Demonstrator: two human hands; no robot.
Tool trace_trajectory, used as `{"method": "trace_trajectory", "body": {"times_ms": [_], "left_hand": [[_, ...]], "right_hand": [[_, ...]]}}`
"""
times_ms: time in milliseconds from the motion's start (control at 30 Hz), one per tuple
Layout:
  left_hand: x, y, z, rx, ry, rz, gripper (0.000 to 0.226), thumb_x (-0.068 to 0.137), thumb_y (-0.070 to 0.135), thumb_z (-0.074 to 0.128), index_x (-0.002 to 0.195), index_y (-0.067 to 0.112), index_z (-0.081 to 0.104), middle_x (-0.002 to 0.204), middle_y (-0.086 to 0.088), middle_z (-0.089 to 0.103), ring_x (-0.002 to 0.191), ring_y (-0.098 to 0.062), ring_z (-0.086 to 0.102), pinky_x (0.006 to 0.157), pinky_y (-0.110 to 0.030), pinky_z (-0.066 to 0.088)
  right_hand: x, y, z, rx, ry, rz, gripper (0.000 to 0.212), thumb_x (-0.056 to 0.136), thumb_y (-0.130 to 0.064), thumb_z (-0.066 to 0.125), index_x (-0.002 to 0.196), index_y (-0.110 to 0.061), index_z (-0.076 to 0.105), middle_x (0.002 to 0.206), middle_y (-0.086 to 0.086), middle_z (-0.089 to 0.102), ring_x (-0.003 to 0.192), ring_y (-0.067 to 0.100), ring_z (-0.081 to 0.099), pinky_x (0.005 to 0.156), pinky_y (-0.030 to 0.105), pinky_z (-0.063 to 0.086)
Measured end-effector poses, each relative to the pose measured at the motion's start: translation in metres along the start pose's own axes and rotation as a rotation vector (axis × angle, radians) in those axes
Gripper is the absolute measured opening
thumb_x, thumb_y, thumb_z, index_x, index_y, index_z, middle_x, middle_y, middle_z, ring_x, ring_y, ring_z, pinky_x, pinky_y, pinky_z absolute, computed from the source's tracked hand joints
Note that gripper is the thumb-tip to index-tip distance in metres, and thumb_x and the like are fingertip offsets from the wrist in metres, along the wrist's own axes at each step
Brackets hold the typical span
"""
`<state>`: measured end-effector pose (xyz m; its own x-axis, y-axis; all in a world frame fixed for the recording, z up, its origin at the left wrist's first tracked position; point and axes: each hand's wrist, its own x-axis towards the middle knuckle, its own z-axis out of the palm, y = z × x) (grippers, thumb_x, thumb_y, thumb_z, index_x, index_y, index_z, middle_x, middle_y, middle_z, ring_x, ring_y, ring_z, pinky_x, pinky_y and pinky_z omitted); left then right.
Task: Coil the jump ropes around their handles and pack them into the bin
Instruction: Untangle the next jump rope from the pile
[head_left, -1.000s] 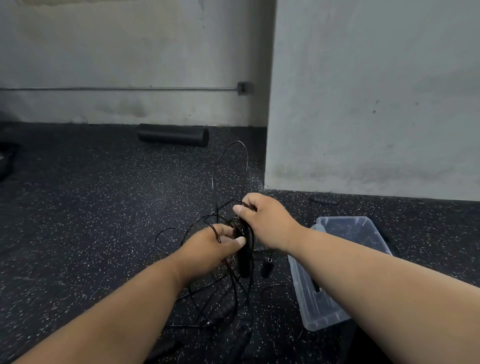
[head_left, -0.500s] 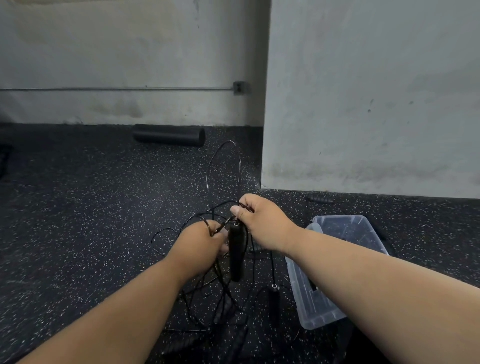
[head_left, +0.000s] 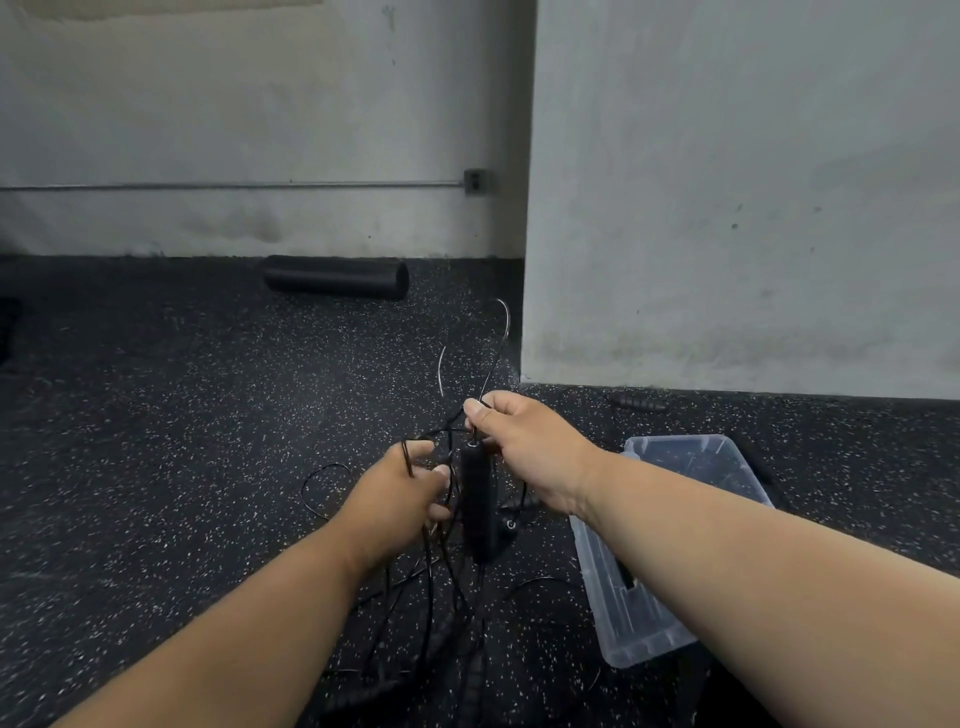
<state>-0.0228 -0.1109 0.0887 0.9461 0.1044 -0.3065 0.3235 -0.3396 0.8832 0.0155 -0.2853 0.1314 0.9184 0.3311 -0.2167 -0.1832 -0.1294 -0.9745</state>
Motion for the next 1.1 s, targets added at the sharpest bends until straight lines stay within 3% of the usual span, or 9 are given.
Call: {"method": "trace_trajectory", "body": {"times_ms": [133, 267, 400, 533, 667, 800, 900, 1000, 1100], "left_hand": [[-0.006, 0.012, -0.008, -0.043, 0.009, 0.079, 0.021, 0.107, 0.032, 0.057, 0.124, 0.035, 0.068, 0.107, 0.004, 0.078, 0.098, -0.014, 0.072, 0.093, -0.046, 0.058], [-0.031, 0.031, -0.002, -0.139, -0.286, 0.073, 0.025, 0.107, 0.036, 0.058, 0.126, 0.025, 0.069, 0.111, 0.004, 0.079, 0.102, -0.009, 0.07, 0.09, -0.028, 0.054], [-0.041, 0.029, 0.011, -0.054, -0.449, 0.138, 0.022, 0.101, 0.018, 0.068, 0.123, 0.015, 0.07, 0.121, -0.003, 0.077, 0.115, -0.013, 0.071, 0.095, -0.02, 0.053], [-0.035, 0.022, 0.015, -0.023, -0.345, 0.064, 0.011, 0.097, 0.008, 0.07, 0.107, 0.011, 0.07, 0.099, -0.005, 0.076, 0.092, -0.017, 0.071, 0.085, -0.022, 0.054], [-0.024, 0.014, 0.012, 0.056, -0.232, -0.034, 0.015, 0.091, 0.014, 0.073, 0.105, 0.016, 0.069, 0.086, -0.001, 0.072, 0.078, -0.016, 0.064, 0.079, -0.039, 0.055], [-0.02, 0.013, 0.005, 0.242, -0.025, -0.03, 0.053, 0.079, 0.043, 0.088, 0.12, 0.026, 0.058, 0.117, 0.002, 0.067, 0.097, -0.016, 0.067, 0.089, -0.043, 0.056], [-0.021, 0.019, -0.004, 0.306, 0.099, -0.003, 0.102, 0.072, 0.053, 0.091, 0.153, 0.03, 0.035, 0.153, 0.003, 0.036, 0.134, -0.02, 0.047, 0.112, -0.043, 0.045], [-0.025, 0.028, -0.004, 0.291, 0.048, 0.132, 0.062, 0.085, 0.039, 0.084, 0.139, 0.037, 0.053, 0.146, 0.007, 0.046, 0.129, -0.015, 0.05, 0.101, -0.029, 0.046], [-0.035, 0.032, 0.008, 0.034, -0.292, 0.122, 0.035, 0.096, 0.011, 0.072, 0.126, 0.025, 0.063, 0.123, -0.002, 0.071, 0.109, -0.014, 0.066, 0.079, -0.011, 0.052]], "right_hand": [[-0.005, -0.013, -0.003, 0.08, -0.031, -0.018, 0.021, 0.109, -0.033, 0.052, 0.1, -0.015, 0.055, 0.089, 0.007, 0.071, 0.077, 0.017, 0.069, 0.064, 0.024, 0.056], [-0.006, -0.019, -0.002, 0.208, -0.006, -0.049, 0.021, 0.109, -0.032, 0.053, 0.101, -0.012, 0.056, 0.082, 0.009, 0.072, 0.07, 0.02, 0.069, 0.068, 0.036, 0.06], [-0.011, -0.031, 0.001, 0.309, -0.017, -0.059, 0.02, 0.11, -0.033, 0.052, 0.101, -0.016, 0.06, 0.091, 0.007, 0.076, 0.076, 0.017, 0.072, 0.067, 0.027, 0.059], [-0.017, -0.044, 0.002, 0.353, 0.003, -0.047, 0.022, 0.11, -0.035, 0.049, 0.113, -0.018, 0.063, 0.113, 0.006, 0.078, 0.093, 0.018, 0.077, 0.042, 0.014, 0.039], [-0.019, -0.049, -0.001, 0.411, -0.002, -0.017, 0.022, 0.111, -0.031, 0.049, 0.117, -0.014, 0.062, 0.098, 0.009, 0.079, 0.09, 0.019, 0.078, 0.04, 0.015, 0.027], [-0.018, -0.052, -0.003, 0.439, 0.007, -0.02, 0.024, 0.112, -0.031, 0.045, 0.117, -0.013, 0.06, 0.088, 0.012, 0.077, 0.069, 0.014, 0.072, 0.04, 0.016, 0.029], [-0.017, -0.059, -0.005, 0.48, 0.013, -0.027, 0.024, 0.112, -0.031, 0.046, 0.117, -0.012, 0.06, 0.088, 0.013, 0.078, 0.067, 0.014, 0.071, 0.039, 0.015, 0.029], [-0.018, -0.065, -0.007, 0.544, 0.008, -0.022, 0.023, 0.112, -0.03, 0.047, 0.118, -0.011, 0.06, 0.089, 0.014, 0.078, 0.065, 0.014, 0.07, 0.038, 0.015, 0.029], [-0.018, -0.07, -0.007, 0.612, 0.006, -0.02, 0.021, 0.111, -0.029, 0.048, 0.117, -0.012, 0.058, 0.087, 0.014, 0.078, 0.062, 0.014, 0.07, 0.037, 0.014, 0.027]]}}
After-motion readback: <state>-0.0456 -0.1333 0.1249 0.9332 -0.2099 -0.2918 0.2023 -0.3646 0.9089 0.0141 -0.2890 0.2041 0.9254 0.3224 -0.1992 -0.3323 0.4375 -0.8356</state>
